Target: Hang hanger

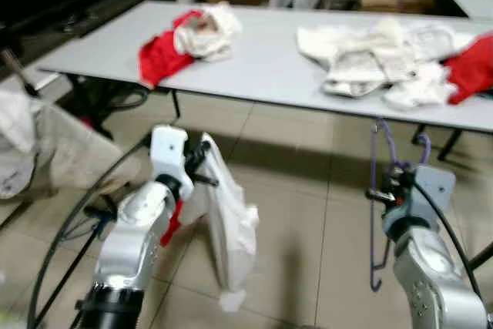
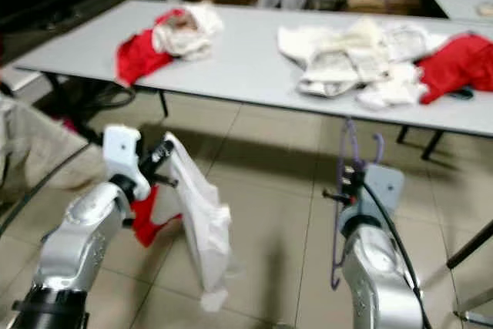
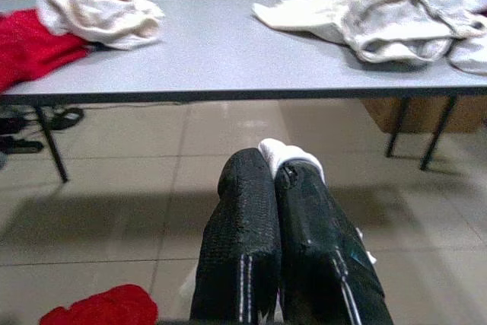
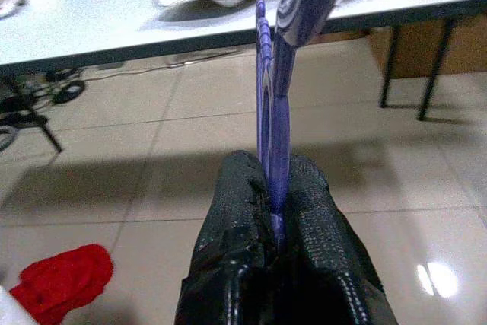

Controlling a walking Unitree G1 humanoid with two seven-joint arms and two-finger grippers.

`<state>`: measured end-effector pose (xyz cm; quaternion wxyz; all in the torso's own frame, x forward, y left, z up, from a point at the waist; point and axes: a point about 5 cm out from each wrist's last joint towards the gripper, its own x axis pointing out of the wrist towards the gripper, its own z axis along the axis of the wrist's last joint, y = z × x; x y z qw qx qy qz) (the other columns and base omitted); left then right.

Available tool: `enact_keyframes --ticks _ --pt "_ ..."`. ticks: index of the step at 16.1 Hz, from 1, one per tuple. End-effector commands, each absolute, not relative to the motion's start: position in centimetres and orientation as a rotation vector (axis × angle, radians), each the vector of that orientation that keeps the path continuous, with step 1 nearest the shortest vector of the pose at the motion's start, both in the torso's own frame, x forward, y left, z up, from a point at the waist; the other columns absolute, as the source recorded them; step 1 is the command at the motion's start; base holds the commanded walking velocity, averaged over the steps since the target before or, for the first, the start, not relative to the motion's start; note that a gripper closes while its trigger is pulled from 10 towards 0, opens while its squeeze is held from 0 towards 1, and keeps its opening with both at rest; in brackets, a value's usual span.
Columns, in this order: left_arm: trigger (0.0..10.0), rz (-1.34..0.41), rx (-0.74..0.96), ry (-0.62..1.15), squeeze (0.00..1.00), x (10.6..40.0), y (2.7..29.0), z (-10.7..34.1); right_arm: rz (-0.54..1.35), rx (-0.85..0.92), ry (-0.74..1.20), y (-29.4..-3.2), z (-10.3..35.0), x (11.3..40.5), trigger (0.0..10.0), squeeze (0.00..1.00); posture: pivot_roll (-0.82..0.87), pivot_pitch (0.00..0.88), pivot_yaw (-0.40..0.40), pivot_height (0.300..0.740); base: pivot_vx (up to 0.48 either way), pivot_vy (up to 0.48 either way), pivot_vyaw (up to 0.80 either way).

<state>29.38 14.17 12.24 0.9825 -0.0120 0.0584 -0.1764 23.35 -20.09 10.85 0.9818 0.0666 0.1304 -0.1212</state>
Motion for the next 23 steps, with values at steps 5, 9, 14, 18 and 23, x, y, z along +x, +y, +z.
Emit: enact_keyframes --ticks 5,9,14,18,23 --pt "10.0 -0.336 -0.03 0.066 0.0 29.8 14.7 13.4 -0.196 0.138 0.259 -19.1 11.4 23.9 10.0 0.0 -0.14 0.0 0.046 0.74 0.0 0.0 -0.73" --pt "10.0 -0.326 -0.048 0.052 0.0 29.8 14.9 13.6 0.009 -0.021 0.184 -17.6 13.0 24.9 10.0 0.0 -0.14 0.0 0.041 0.74 0.21 0.0 0.0" --pt "10.0 -0.311 -0.065 0.032 0.0 29.6 15.2 14.0 0.174 -0.098 0.096 -16.4 14.6 25.3 10.0 0.0 -0.14 0.0 0.014 0.74 0.304 0.0 0.0" --pt "10.0 -0.303 -0.07 0.017 0.0 29.8 15.3 14.3 0.198 -0.102 0.082 -16.0 14.7 25.5 10.0 0.0 -0.13 0.0 0.01 0.74 0.325 0.0 0.0" --pt "10.0 -0.306 -0.066 0.014 0.0 29.9 15.5 14.4 0.209 -0.09 0.077 -16.0 14.6 25.4 10.0 0.0 -0.14 0.0 0.025 0.74 0.327 0.0 0.0"
